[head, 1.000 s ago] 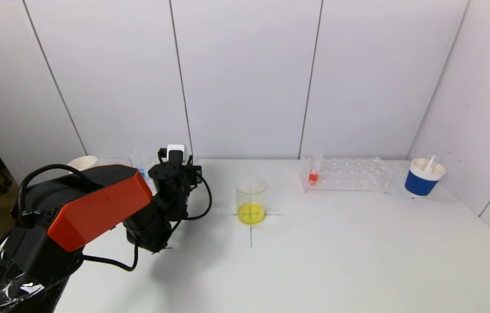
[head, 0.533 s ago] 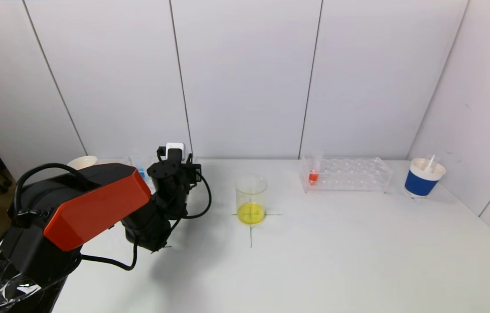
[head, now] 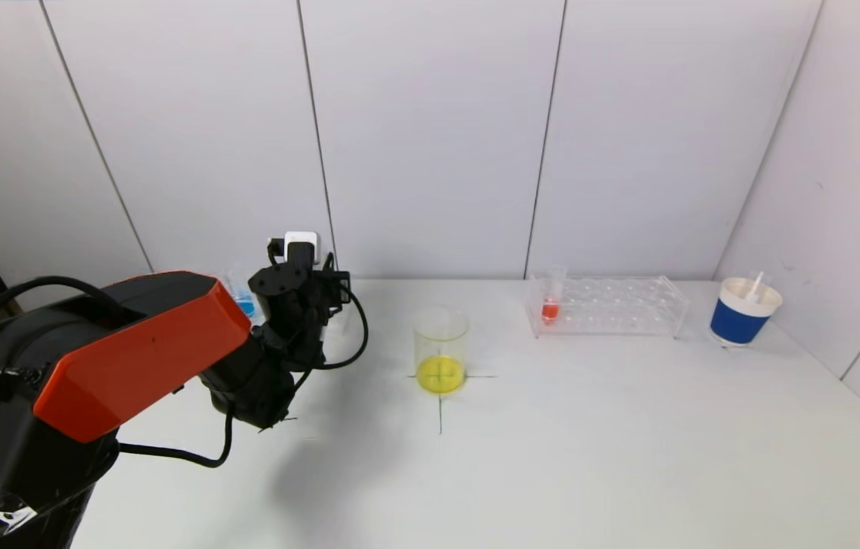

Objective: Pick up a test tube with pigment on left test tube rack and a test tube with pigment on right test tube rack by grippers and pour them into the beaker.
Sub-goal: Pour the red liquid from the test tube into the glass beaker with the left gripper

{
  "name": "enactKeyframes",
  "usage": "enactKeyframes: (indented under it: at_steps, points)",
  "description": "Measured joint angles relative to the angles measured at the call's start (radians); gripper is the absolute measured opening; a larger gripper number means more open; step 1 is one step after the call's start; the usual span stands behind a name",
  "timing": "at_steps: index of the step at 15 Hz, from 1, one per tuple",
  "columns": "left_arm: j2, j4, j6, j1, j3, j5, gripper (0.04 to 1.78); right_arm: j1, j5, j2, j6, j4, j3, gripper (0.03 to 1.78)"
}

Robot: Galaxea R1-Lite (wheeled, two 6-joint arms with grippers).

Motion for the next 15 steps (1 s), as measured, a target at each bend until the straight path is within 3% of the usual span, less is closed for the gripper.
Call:
enactKeyframes:
  at_steps: [9,15]
  points:
    - [-0.135,0.144,0.032,0.0,-0.051,-0.002,0.44,0.0,0.0,0.0,0.0,0.0,0.0,1.77]
    - [-0.264,0.42,0.033,-0.004,-0.127,-0.052,0.44,0.0,0.0,0.0,0.0,0.0,0.0,1.77]
